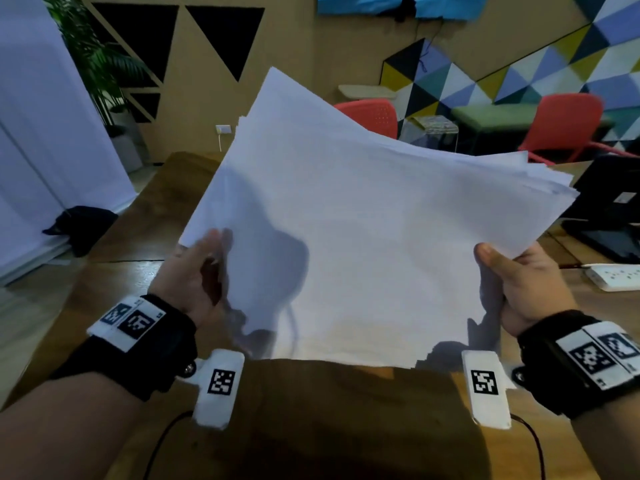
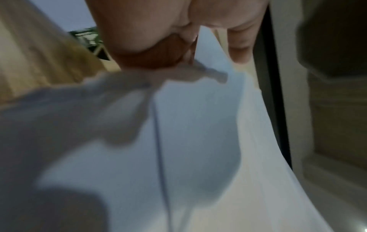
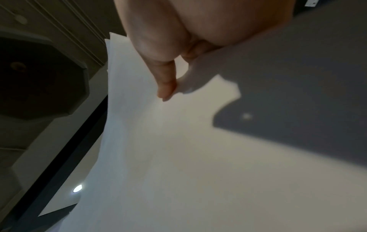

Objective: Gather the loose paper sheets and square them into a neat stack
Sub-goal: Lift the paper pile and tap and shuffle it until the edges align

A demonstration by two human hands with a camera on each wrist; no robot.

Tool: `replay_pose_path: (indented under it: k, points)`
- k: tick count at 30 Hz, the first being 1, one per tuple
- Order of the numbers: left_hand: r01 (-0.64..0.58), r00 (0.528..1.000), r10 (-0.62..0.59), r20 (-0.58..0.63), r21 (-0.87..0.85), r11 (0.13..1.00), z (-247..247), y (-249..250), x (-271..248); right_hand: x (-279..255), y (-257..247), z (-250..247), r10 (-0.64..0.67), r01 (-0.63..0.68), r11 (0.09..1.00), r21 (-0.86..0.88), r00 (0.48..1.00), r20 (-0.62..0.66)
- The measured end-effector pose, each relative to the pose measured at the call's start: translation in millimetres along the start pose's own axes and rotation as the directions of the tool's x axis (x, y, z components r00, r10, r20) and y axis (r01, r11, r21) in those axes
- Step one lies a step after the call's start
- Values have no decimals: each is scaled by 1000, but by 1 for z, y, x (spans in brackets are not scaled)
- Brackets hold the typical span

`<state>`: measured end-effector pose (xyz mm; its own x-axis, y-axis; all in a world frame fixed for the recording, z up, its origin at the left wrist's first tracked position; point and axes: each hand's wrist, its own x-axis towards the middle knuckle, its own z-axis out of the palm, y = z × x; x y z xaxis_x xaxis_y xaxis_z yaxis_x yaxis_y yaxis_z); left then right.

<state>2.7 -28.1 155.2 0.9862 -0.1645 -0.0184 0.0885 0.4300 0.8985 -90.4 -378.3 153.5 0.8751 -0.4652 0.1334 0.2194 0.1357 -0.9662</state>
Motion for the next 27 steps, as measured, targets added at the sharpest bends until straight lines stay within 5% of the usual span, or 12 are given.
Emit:
replay_pose_path:
  k: [3,9,12,16,18,21,24,27]
  points:
    - [-19,989,21,-144,11,1000,-16,2,12,-1,7,-4,38,-38,999,22,999,2]
    - [84,983,-54,-177,166,983,-18,-11,12,-10,25,-11,95,-91,995,46,992,-88]
    - [129,992,-129,-11,157,979,-24,-7,8,-10,28,-17,130,-128,991,24,983,-129]
    - [189,936,-239,258,206,960,-21,7,3,-2,27,-24,109,-108,994,7,991,-80]
    - [67,948,-185,259,405,912,-14,8,2,1,28,-25,92,-90,996,21,993,-74]
    - [-96,995,85,45,433,896,-1,0,0,3,32,-26,60,-60,998,6,994,-88]
    - [-225,959,277,-53,446,866,1,-10,-5,-6,34,-23,-25,25,1000,4,996,-87]
    - [-197,973,231,-15,473,859,-7,-19,-14,-24,43,-20,-9,9,1000,-2,995,-103]
